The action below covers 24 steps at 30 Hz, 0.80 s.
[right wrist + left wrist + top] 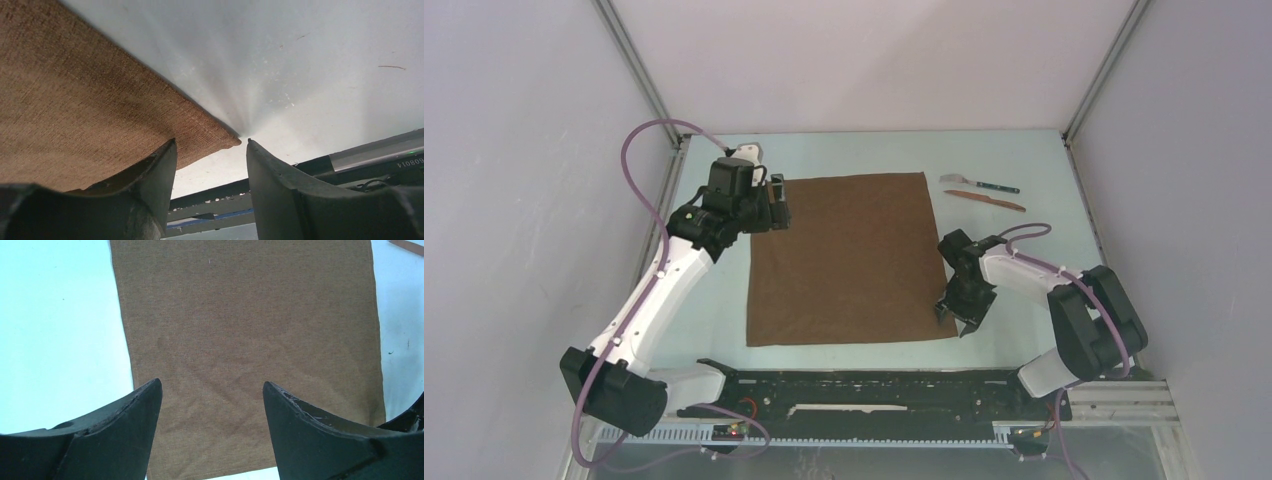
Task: Fold the napkin into a case and place the utensils inside
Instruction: Pick up the flattened napkin from the center of the board.
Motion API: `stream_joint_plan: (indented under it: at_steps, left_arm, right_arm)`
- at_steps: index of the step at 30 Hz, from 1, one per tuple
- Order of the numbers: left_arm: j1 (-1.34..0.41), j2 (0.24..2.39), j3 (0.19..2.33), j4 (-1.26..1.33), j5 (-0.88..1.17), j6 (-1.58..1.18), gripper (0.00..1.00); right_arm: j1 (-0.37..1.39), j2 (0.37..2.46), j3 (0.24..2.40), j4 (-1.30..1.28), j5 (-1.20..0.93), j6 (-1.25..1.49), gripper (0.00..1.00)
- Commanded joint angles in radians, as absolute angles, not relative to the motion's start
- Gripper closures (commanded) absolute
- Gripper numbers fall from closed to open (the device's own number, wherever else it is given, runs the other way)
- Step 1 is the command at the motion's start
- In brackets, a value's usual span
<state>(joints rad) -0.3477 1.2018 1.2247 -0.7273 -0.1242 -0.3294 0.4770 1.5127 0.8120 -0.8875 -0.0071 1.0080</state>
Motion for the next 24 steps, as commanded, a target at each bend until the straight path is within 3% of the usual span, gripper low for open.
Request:
stream_joint_plan:
  at_steps: [1,6,16,24]
  left_arm:
    - [-0.351,1.174,1.223,-0.699,-0.112,-0.307,0.19]
    - [-0.351,1.180,1.223,-0.698,-0.110,-0.308,0.19]
    - [-0.351,1.190,1.223,-0.698,-0.107,-0.307,0.20]
    - [-0.348,1.193,1.223,-0.698,-0.108,-0.305,0.20]
  right_arm:
    - [0.467,1.512,0.804,-0.887,0.017,1.042,0.39]
    - [0.464,1.526,0.787,-0.867,0.010,1.048,0.50]
    - [0.463,1.549,0.751,-0.848,-0.015,1.075,0.45]
    - [0.465,1.574,0.747,-0.853,0.000,1.137,0.46]
